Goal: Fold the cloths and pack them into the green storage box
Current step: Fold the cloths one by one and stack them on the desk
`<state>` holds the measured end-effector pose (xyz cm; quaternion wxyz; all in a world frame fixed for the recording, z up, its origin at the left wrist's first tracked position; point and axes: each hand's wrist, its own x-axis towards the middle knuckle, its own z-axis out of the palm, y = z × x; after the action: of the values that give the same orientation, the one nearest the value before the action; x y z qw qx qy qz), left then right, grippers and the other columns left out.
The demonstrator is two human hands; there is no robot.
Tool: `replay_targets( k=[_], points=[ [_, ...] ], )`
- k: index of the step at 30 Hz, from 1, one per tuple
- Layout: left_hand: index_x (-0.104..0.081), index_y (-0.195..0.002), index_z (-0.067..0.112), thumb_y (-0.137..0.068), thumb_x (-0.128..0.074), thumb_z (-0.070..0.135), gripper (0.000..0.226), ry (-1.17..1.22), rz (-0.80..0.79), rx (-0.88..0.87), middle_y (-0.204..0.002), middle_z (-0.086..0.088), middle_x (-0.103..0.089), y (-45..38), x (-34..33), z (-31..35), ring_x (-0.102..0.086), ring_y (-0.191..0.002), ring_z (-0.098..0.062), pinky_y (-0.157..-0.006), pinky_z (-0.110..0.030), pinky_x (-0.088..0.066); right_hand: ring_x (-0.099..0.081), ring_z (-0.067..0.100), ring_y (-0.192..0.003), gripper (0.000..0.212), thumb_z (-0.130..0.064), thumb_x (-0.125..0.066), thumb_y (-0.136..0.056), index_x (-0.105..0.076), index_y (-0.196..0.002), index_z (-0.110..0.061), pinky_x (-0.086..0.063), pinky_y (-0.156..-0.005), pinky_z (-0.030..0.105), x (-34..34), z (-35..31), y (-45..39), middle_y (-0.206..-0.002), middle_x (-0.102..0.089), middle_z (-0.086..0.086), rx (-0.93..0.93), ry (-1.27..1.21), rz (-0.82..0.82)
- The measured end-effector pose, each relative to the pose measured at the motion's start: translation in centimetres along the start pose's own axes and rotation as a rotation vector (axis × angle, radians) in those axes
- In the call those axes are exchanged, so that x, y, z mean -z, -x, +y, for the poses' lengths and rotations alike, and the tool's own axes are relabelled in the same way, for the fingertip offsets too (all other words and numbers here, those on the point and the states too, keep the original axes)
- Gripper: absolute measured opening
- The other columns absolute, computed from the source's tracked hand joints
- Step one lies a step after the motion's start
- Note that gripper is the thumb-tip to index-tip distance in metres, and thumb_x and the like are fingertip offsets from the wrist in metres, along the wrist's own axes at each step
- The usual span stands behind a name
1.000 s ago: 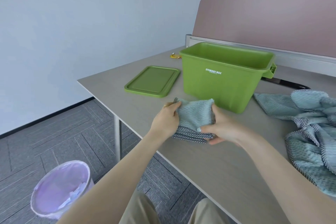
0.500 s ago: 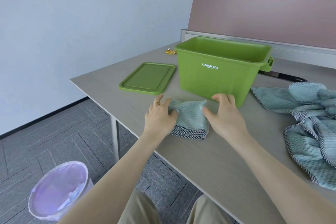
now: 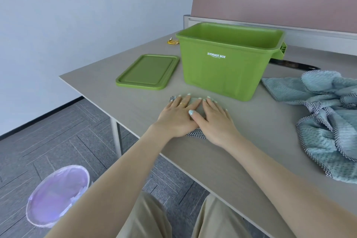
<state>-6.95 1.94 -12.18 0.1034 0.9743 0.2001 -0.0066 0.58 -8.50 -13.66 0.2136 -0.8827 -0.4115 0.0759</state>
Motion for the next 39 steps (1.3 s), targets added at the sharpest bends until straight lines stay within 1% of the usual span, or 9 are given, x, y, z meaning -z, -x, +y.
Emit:
replay_targets(
  k=[6, 11, 17, 22, 26, 29, 31, 34, 39],
  points=[
    [-0.004, -0.148, 0.036, -0.089, -0.036, 0.057, 0.070, -0.022, -0.033, 0.031, -0.160, 0.003, 0.002, 0.2, 0.0, 0.3, 0.003, -0.147, -0.021, -0.118, -0.036, -0.003, -0.014, 0.022, -0.145, 0.074, -0.060, -0.022, -0.091, -0.017, -0.148, -0.012, -0.006, -0.117, 0.043, 0.1, 0.0, 1.3, -0.159, -0.008, 0.007, -0.041, 0.043, 0.002],
    [-0.006, -0.149, 0.035, -0.087, -0.033, 0.063, 0.072, -0.050, -0.027, 0.052, -0.160, 0.004, 0.000, 0.1, -0.2, 0.2, 0.003, -0.147, -0.020, -0.117, -0.037, -0.002, -0.031, 0.023, -0.138, 0.054, -0.047, -0.033, -0.096, -0.038, -0.137, -0.012, -0.020, -0.111, 0.037, 1.0, 1.3, 4.2, -0.148, -0.038, 0.006, 0.017, -0.072, 0.123],
    [-0.008, -0.149, 0.031, -0.086, -0.031, 0.068, 0.077, -0.090, -0.015, 0.076, -0.160, -0.001, 0.000, -0.3, -0.2, -0.2, 0.002, -0.147, -0.024, -0.118, -0.041, -0.003, -0.038, 0.026, -0.133, 0.053, -0.046, -0.036, -0.096, -0.037, -0.141, -0.017, -0.029, -0.110, 0.039, 3.2, 5.5, 7.0, -0.146, -0.042, 0.006, -0.125, -0.209, 0.155],
    [-0.025, -0.146, 0.019, -0.090, -0.043, 0.054, 0.069, 0.069, 0.299, 0.010, -0.158, -0.009, -0.014, 0.2, -0.8, 4.4, -0.004, -0.146, -0.028, -0.117, -0.042, -0.004, -0.053, 0.020, -0.120, 0.036, -0.034, -0.046, -0.093, -0.057, -0.124, -0.019, -0.040, -0.101, 0.034, 4.1, 8.0, 8.2, -0.128, -0.060, 0.002, -0.162, -0.226, 0.225],
    [-0.047, -0.134, 0.016, -0.090, -0.052, 0.033, 0.048, 0.294, 0.432, -0.231, -0.140, -0.010, -0.047, -0.2, -1.1, 11.9, -0.038, -0.131, -0.028, -0.107, -0.032, -0.027, -0.060, 0.017, -0.098, 0.033, -0.008, -0.046, -0.085, -0.062, -0.113, -0.010, -0.046, -0.092, 0.034, 4.8, 8.1, 9.8, -0.115, -0.063, 0.005, -0.045, -0.380, 0.565],
    [-0.055, -0.124, 0.013, -0.089, -0.052, 0.027, 0.038, 0.494, 0.324, -0.274, -0.126, -0.009, -0.058, -1.6, -1.5, 17.2, -0.050, -0.120, -0.025, -0.098, -0.030, -0.037, -0.056, 0.025, -0.091, 0.037, -0.002, -0.042, -0.075, -0.059, -0.108, -0.006, -0.047, -0.082, 0.040, 6.1, 9.2, 11.3, -0.107, -0.058, 0.010, -0.027, -0.276, 0.890],
    [-0.054, -0.121, 0.013, -0.087, -0.054, 0.039, 0.043, 0.547, 0.193, -0.205, -0.124, -0.008, -0.059, -2.7, -2.6, 20.0, -0.051, -0.119, -0.025, -0.096, -0.032, -0.039, -0.053, 0.030, -0.096, 0.040, -0.003, -0.045, -0.073, -0.058, -0.110, -0.009, -0.042, -0.084, 0.040, 7.0, 10.7, 12.3, -0.110, -0.058, 0.009, -0.161, -0.150, 0.991],
    [-0.050, -0.122, 0.017, -0.082, -0.051, 0.057, 0.057, 0.381, 0.085, -0.141, -0.130, -0.008, -0.053, -3.2, -5.2, 22.7, -0.043, -0.125, -0.029, -0.099, -0.038, -0.033, -0.046, 0.030, -0.114, 0.049, -0.005, -0.049, -0.075, -0.051, -0.123, -0.014, -0.033, -0.092, 0.036, 7.6, 13.5, 13.3, -0.124, -0.053, 0.006, -0.407, -0.070, 0.933],
    [-0.023, -0.145, 0.028, -0.086, -0.054, 0.042, 0.068, 0.306, 0.198, -0.341, -0.143, -0.006, -0.037, -2.1, -6.6, 23.2, -0.034, -0.129, -0.030, -0.103, -0.040, -0.027, -0.040, 0.032, -0.126, 0.048, -0.019, -0.050, -0.086, -0.046, -0.133, -0.016, -0.031, -0.102, 0.041, 8.5, 17.4, 13.5, -0.137, -0.048, 0.009, -0.645, -0.014, 0.611]
  ],
)
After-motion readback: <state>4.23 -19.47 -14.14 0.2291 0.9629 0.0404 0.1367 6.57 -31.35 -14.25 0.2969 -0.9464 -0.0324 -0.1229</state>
